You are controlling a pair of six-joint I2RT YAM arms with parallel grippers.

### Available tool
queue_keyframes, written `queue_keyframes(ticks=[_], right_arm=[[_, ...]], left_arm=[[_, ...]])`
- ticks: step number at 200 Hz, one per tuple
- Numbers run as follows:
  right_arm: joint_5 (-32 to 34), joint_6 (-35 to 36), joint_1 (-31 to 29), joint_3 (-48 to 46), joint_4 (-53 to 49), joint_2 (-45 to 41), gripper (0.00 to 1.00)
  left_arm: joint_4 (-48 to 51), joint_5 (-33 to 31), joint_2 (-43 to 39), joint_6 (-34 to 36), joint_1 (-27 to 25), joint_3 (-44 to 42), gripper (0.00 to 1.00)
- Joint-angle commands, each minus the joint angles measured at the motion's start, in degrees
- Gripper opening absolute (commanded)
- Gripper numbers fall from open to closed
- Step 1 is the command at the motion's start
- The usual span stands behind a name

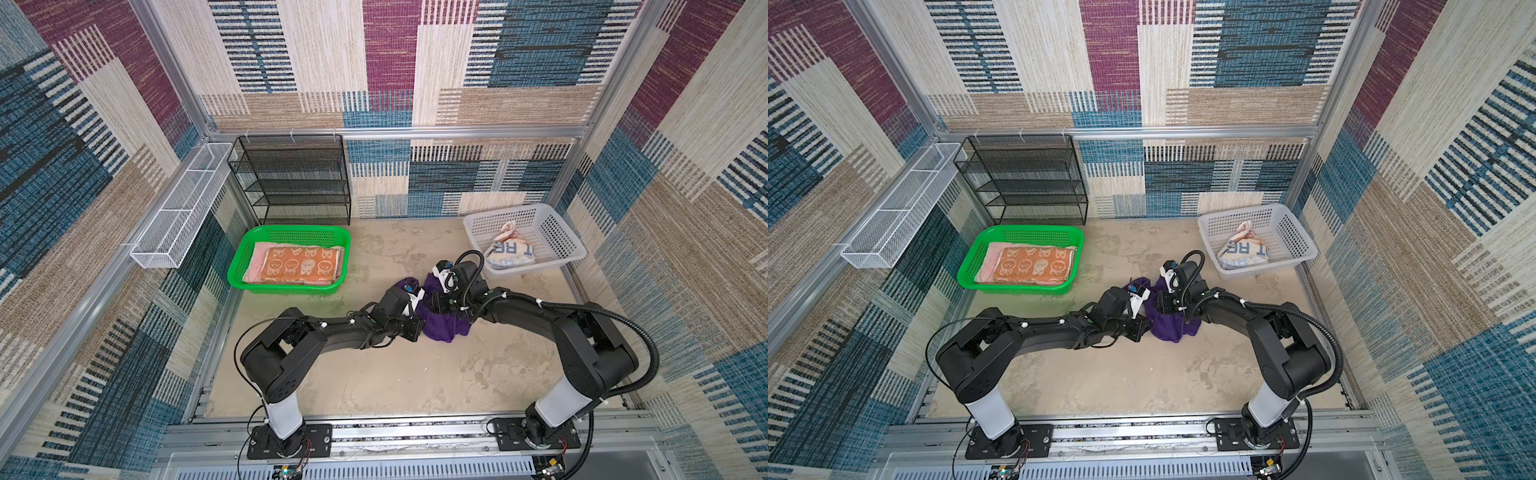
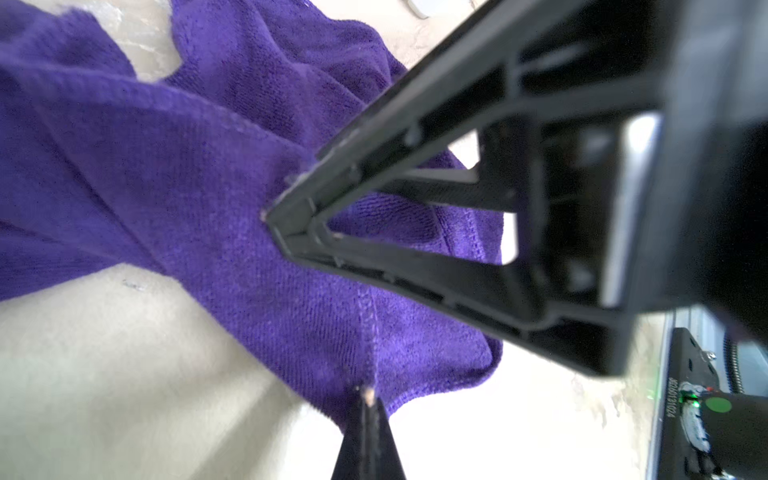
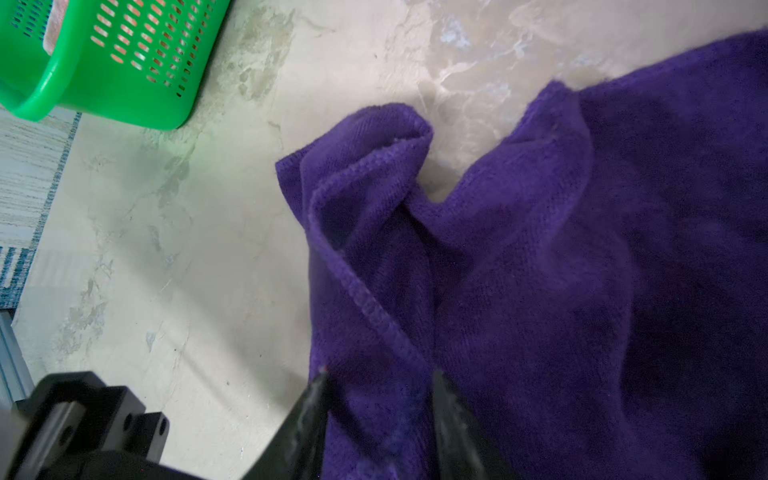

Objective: Fold and stack the towels

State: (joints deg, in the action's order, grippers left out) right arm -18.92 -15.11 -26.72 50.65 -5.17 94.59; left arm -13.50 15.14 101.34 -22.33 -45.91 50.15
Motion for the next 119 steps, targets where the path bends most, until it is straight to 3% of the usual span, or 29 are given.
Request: queue_keyframes(ticks=[1, 31, 119], right_arm=[[-1.1, 0.9, -0.1, 1.0, 2.0, 1.3, 0.4], [0.1, 0.8, -0.2, 2.4, 2.1, 2.8, 0.32], [-1.2, 2.9, -0.2, 5.7, 1.4, 4.7, 0.33]], left_arm=[[-0.9, 0.2, 0.2, -0.5, -0.1, -0.3, 0.0], [-0.9, 0.5, 0.7, -0.5, -0.1, -0.2, 0.0], [-0.7, 0.9, 0.9, -0.1, -0.1, 0.6, 0.0]])
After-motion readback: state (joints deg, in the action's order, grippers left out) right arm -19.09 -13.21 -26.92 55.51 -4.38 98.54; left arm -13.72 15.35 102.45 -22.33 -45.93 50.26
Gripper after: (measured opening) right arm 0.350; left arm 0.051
